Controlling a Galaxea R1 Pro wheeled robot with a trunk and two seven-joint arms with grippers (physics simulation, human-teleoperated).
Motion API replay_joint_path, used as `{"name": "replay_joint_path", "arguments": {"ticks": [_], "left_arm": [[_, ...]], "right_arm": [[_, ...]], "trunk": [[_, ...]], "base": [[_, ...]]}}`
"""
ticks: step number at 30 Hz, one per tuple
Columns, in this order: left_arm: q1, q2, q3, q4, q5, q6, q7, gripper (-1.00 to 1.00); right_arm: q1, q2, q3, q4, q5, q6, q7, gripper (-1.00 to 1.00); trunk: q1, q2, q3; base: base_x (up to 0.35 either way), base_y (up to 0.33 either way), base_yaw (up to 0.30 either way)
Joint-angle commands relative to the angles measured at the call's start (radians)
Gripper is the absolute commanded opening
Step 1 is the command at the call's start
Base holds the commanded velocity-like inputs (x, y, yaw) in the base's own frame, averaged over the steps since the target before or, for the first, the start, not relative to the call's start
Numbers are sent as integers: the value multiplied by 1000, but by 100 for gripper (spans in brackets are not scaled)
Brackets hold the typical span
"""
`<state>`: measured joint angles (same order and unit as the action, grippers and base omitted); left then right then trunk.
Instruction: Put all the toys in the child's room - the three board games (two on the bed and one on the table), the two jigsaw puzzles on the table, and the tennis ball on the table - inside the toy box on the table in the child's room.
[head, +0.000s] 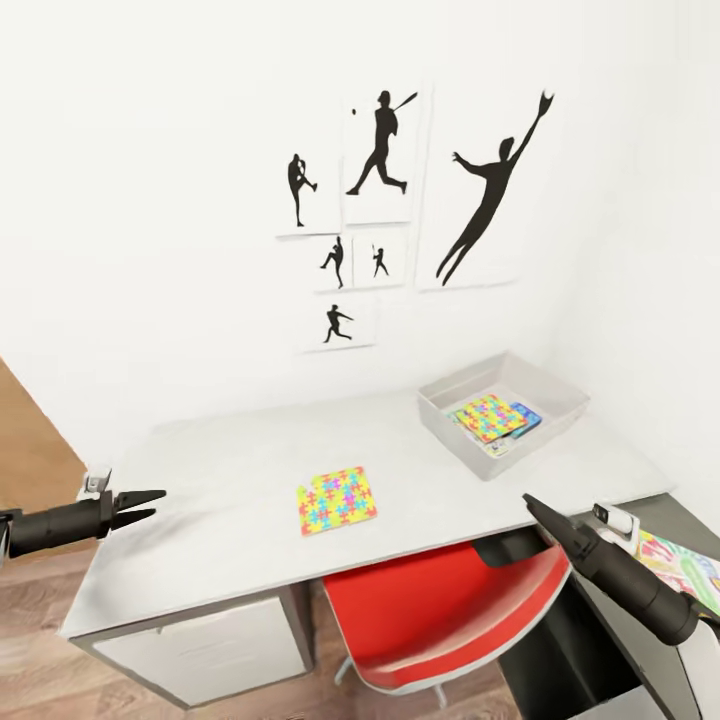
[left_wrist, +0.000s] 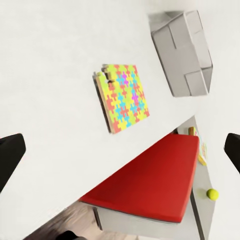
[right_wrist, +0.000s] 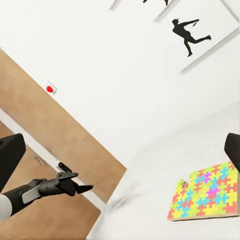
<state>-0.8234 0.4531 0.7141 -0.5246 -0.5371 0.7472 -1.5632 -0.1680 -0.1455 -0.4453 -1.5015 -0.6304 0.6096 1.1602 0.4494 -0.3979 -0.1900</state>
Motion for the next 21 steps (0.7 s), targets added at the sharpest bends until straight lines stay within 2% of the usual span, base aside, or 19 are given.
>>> {"name": "replay_joint_path", "arguments": {"ticks": [1, 10, 21], "left_arm": [[-2, -1, 6, 0, -11, 11, -8, 100], [-2, -1, 5, 0, -11, 11, -8, 100], [-1, -1, 7, 1, -10, 10, -8, 100]], "right_arm": [[0, 0, 0, 0, -5, 8, 0, 100], [0, 0, 1, 0, -5, 8, 0, 100], [0, 0, 0, 0, -5, 8, 1, 100]], "trunk": [[1, -2, -2], [1, -2, -6], [1, -2, -10]], "base": [[-6, 97, 276], [34, 162, 276], [20, 37, 276]]}}
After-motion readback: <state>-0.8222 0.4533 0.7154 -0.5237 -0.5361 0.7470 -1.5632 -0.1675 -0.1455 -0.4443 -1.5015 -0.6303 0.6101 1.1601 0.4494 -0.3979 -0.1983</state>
